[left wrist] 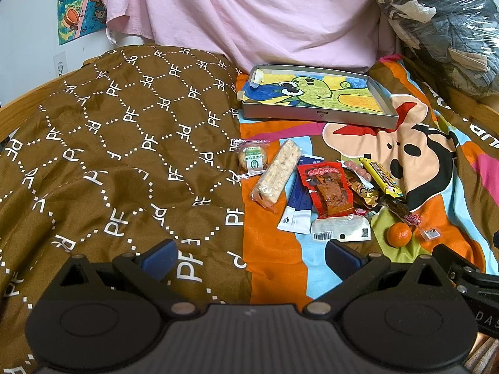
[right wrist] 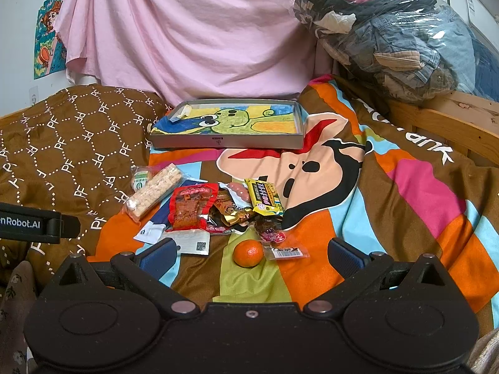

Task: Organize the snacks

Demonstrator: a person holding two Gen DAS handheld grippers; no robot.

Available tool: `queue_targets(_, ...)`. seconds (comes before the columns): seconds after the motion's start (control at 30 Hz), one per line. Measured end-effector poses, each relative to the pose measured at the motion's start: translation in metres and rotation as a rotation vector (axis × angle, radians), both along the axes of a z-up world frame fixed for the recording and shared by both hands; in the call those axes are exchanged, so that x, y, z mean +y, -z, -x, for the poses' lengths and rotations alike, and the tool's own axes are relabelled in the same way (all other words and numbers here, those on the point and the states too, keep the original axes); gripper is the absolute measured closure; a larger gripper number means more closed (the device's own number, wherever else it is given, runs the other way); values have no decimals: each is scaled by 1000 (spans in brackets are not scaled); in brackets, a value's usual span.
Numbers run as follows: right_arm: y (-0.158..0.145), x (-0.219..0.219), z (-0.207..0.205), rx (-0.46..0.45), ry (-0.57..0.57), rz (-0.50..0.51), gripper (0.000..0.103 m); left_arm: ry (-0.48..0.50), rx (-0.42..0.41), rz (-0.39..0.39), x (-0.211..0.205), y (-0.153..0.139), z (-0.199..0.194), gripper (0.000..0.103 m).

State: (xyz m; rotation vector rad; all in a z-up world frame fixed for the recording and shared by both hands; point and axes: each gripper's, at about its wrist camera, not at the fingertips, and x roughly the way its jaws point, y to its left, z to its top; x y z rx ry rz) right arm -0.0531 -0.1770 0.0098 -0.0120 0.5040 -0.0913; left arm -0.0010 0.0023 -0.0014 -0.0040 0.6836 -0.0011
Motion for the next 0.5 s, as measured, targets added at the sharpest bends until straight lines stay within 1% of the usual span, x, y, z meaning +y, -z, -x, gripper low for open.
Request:
queue_targets(0.2,-3,-1,-1,4,-1,0,1,0,0,0,0,0,0,0)
queue_targets(0.23,4,0,0,6,-2,1,1,0,1,-1,0,0,-1,0)
queue_targets(0.3,7,1,-1,13,-4,3,1,0,3,-3,-3,3,0,0)
queue_targets(0.5,11,3,-3,47,-8,5,1,0,10,-7,-4,7,1,0)
